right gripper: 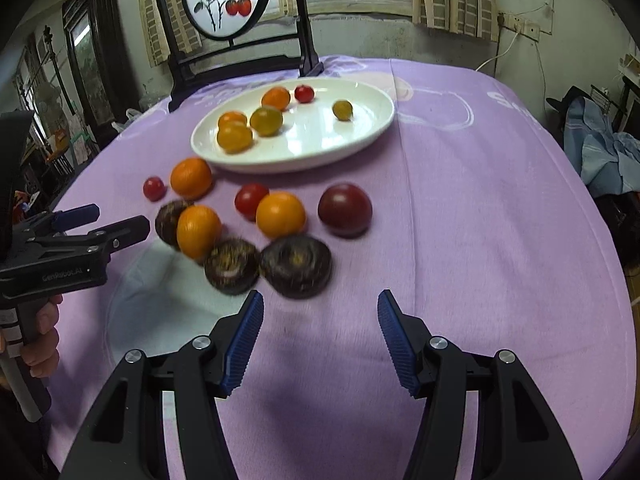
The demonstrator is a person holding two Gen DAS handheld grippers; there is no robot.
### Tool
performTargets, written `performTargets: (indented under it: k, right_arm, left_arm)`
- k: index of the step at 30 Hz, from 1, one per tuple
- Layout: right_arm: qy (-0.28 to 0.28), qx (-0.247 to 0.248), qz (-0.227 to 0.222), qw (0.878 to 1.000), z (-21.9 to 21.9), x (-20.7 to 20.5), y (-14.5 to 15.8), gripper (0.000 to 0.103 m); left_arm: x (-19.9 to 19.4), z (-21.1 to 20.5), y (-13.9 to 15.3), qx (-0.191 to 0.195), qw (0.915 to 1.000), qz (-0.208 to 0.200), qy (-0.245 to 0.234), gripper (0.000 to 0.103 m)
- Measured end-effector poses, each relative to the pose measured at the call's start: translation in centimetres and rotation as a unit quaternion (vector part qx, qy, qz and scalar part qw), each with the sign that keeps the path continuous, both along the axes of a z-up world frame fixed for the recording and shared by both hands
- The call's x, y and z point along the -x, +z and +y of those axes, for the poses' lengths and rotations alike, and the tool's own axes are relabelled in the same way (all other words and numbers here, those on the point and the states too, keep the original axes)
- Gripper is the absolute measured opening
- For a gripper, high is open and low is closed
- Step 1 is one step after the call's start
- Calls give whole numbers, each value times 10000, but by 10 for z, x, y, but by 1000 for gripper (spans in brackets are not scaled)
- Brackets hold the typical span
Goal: Organize fruits
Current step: 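Grasp a dark mangosteen with the right tool while the left grasps a brown date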
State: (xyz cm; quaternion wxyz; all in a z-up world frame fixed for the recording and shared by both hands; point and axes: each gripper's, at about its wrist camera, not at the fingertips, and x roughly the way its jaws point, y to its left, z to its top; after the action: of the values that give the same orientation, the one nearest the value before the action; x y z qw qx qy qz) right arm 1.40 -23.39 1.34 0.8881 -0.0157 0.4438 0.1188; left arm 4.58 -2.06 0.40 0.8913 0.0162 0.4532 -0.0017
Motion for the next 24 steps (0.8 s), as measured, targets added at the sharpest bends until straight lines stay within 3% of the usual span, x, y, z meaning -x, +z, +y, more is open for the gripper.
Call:
performTargets:
  k: [11,14,17,24]
  right_arm:
    - [31,530,189,9984,21,-24,-21,60]
    - [81,522,180,9984,28,-34,-20,45]
    - [95,614,110,9980,35,-37,-19,42]
    - [-105,230,74,9997,21,-27,-15,42]
  left_arm:
    - [-2,6,-7,211,9995,2,-231,98]
    - [-3,5,-9,301,9991,91,-294,98]
    - [-4,5,-10,299,9990,136,-318,98]
    - [-4,4,-17,406,9980,328,-354,98]
